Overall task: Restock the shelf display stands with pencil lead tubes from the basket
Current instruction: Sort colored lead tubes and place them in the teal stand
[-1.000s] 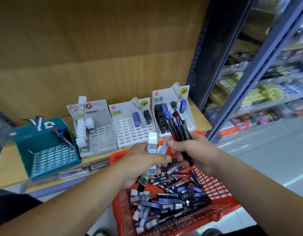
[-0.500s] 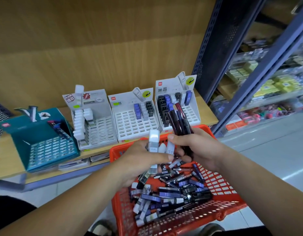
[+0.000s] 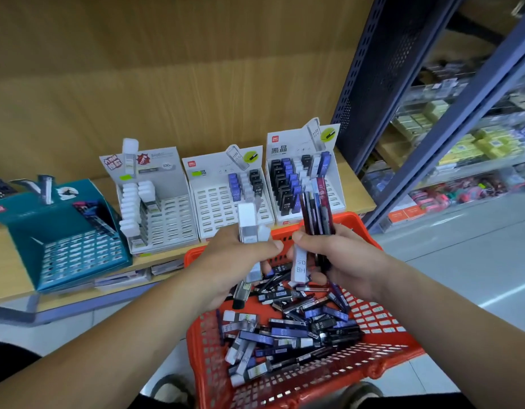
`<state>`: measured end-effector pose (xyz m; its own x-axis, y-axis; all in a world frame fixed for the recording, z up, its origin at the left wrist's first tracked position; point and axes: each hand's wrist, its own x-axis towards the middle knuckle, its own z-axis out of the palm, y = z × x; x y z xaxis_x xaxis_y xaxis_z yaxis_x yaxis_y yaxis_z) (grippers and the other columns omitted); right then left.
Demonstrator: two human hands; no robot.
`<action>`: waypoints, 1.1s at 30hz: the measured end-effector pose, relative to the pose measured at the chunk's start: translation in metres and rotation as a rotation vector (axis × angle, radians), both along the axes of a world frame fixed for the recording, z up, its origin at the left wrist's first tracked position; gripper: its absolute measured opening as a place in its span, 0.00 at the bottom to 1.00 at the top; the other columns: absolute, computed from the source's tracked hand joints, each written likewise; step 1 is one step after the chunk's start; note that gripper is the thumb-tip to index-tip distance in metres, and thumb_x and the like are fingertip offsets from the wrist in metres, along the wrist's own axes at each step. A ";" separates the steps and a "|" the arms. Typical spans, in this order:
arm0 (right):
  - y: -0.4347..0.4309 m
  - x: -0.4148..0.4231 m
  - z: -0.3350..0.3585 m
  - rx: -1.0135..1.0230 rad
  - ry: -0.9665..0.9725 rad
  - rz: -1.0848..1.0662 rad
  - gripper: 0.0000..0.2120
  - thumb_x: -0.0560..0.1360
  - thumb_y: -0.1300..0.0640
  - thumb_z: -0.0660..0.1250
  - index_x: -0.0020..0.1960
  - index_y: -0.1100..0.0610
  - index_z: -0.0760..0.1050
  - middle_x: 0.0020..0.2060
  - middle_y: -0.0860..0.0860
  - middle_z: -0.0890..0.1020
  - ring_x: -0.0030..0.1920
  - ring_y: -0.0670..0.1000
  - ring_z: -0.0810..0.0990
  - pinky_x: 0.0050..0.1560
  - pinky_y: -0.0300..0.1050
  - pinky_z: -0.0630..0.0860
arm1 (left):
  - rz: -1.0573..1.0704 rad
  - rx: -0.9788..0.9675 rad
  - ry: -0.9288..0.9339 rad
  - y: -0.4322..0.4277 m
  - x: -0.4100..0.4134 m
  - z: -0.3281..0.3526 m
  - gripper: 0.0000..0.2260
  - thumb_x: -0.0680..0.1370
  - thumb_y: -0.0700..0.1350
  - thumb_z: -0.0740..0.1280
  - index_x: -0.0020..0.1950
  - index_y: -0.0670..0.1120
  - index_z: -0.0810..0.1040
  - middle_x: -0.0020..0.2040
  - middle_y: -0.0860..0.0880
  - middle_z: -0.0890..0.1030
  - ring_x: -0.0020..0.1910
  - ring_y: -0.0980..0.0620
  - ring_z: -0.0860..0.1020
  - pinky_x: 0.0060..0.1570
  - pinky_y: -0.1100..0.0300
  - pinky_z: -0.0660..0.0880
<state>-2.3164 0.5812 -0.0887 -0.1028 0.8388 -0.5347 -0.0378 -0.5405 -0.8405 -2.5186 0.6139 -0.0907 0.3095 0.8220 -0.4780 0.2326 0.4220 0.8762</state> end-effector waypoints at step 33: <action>0.083 -0.008 0.020 -0.017 -0.305 -0.062 0.05 0.79 0.59 0.70 0.49 0.58 0.75 0.31 0.53 0.76 0.30 0.51 0.70 0.25 0.41 0.65 | -0.022 0.579 0.538 0.127 0.001 0.006 0.07 0.76 0.43 0.71 0.46 0.45 0.73 0.36 0.44 0.73 0.31 0.48 0.68 0.31 0.57 0.66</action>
